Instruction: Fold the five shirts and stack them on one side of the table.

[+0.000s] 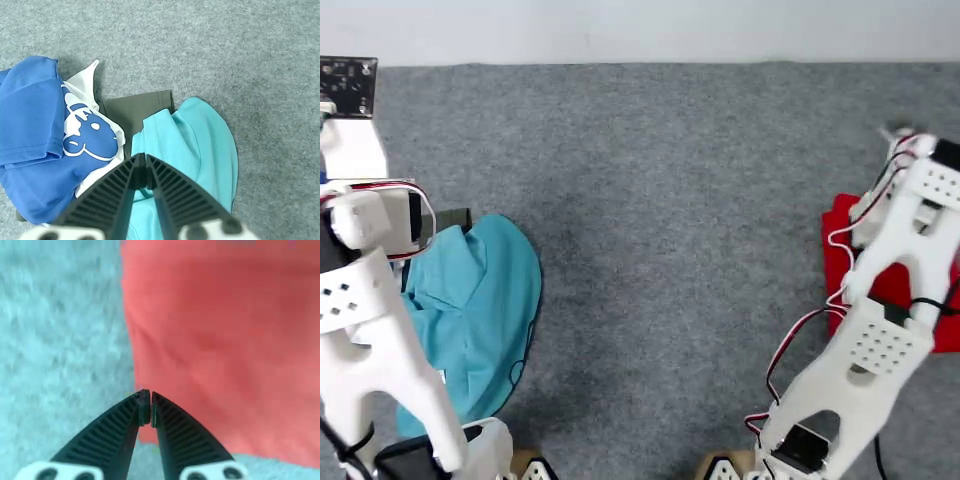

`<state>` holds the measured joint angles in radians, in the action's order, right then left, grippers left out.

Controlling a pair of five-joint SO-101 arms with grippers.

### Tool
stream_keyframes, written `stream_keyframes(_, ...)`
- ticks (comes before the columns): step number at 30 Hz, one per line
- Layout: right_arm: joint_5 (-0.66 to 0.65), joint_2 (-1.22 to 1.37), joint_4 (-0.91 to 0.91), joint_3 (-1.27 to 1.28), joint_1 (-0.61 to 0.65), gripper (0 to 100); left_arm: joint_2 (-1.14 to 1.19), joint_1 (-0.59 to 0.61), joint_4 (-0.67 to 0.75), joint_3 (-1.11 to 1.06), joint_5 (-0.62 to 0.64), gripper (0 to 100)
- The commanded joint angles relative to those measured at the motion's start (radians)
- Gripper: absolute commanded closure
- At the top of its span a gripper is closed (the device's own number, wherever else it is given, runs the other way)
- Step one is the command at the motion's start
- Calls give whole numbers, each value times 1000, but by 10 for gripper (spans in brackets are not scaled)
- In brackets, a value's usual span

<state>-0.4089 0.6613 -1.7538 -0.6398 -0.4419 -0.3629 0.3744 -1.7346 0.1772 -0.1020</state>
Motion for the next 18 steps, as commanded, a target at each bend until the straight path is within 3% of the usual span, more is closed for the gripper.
stream_keyframes(1, 11, -153, -45, 118, -8, 990, -32, -5, -20, 4, -3, 995)
stream_keyframes(7, 12, -426, -44, 353, 54, 990, -32, -63, -21, -104, -72, 985)
stream_keyframes(12, 12, -653, -44, 562, 85, 990, -32, -89, -21, -255, -98, 896)
stream_keyframes(18, 11, -820, -44, 773, 90, 990, -23, -74, -20, -455, -264, 815)
